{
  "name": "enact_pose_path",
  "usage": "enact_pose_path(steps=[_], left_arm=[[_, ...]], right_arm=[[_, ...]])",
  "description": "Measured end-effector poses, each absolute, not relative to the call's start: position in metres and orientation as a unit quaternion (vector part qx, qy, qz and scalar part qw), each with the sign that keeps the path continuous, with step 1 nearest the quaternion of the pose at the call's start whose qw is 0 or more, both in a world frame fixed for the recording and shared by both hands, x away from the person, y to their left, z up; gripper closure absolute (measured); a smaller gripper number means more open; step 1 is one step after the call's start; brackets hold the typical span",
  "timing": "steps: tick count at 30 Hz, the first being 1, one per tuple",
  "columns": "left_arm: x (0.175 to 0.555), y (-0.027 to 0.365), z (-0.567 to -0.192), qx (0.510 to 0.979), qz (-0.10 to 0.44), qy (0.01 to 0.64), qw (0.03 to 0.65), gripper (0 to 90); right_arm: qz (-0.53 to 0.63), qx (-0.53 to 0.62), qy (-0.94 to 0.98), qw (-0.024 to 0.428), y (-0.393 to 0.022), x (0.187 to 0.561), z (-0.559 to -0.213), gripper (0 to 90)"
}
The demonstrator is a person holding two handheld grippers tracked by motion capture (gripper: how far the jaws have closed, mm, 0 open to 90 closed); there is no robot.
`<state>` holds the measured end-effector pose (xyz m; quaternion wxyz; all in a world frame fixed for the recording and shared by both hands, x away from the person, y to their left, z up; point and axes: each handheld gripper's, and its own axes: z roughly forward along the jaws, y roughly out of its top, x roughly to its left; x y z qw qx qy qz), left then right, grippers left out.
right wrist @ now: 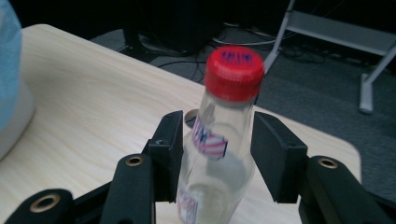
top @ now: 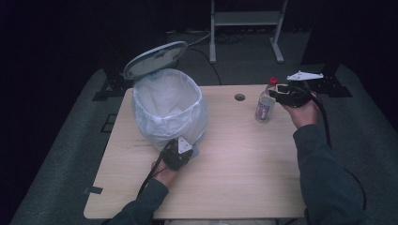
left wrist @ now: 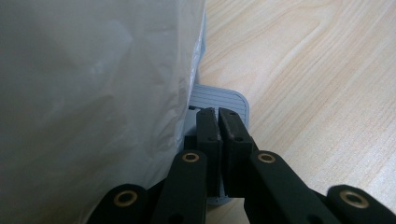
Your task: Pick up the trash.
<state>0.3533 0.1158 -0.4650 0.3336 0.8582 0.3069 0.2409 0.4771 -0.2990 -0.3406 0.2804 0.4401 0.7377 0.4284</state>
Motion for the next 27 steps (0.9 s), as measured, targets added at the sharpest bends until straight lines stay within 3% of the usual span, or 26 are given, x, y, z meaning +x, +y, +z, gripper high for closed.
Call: enact_pose_path(steps=[6,14,27], left_arm=[[0.352,0.115,-0.466,0.855,0.233,0.316,0.338,87.7],[0.352,0.115,-0.466,0.855,0.233,0.316,0.339,87.8],[0.352,0.115,-0.466,0.855,0.233,0.316,0.339,87.8]], right_arm=[[0.433,0.452,0.724,0.292,-0.295,0.492,-0.338,51.6],[0.45,0.452,0.72,0.273,-0.293,0.506,-0.343,56.1],[0.457,0.441,0.722,0.274,-0.293,0.505,-0.345,58.9]])
